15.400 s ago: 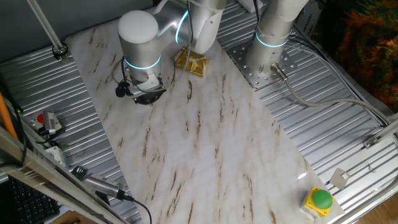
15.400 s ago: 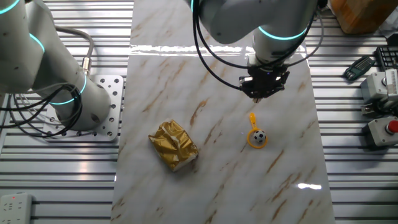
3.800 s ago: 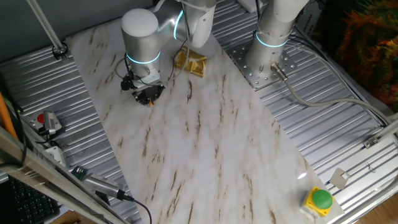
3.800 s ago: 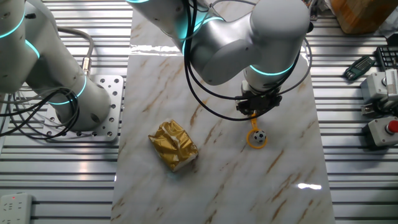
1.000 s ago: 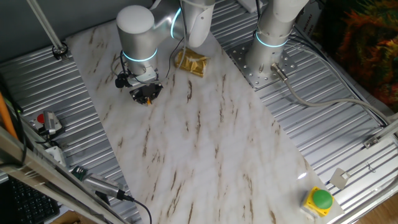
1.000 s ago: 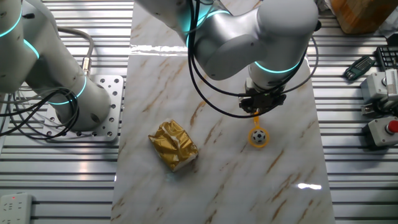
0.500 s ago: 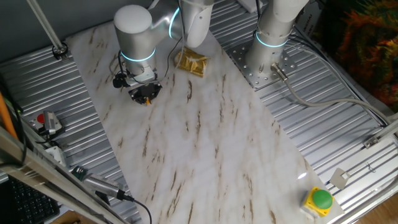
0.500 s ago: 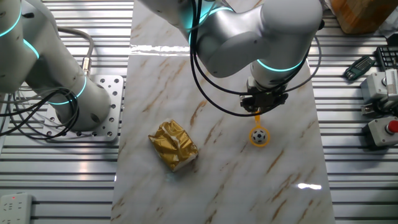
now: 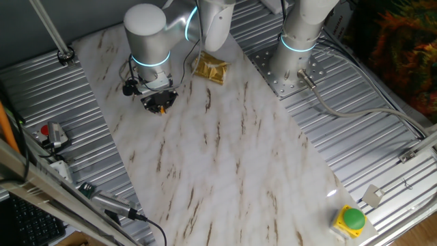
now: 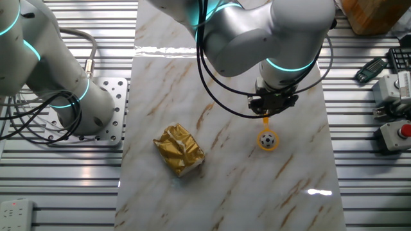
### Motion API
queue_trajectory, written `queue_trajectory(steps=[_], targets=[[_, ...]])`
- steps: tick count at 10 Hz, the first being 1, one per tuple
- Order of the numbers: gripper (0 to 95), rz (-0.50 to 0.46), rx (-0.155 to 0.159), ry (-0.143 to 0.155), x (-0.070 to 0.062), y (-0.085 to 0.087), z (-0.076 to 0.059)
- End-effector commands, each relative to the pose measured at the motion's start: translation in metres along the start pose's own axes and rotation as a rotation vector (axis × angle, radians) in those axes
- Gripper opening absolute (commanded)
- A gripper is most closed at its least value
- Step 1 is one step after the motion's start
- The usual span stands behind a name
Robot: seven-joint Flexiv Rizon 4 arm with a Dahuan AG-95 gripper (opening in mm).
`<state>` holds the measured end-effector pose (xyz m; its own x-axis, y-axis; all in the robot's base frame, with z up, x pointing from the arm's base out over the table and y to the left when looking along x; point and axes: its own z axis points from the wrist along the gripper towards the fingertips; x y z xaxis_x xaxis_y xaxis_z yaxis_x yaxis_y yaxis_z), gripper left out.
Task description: Remove the bubble ring from the ball
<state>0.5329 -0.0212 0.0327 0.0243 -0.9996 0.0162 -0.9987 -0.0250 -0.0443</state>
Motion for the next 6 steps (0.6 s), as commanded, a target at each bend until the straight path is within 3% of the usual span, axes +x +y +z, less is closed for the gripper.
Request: queue_trajectory(steps=[1,6], targets=[[0.0,0.002,-0.002,0.002,0.000,0.000,-0.001],[0.0,0.017,-0.014,0.009,-0.001,0.001,-0.012]])
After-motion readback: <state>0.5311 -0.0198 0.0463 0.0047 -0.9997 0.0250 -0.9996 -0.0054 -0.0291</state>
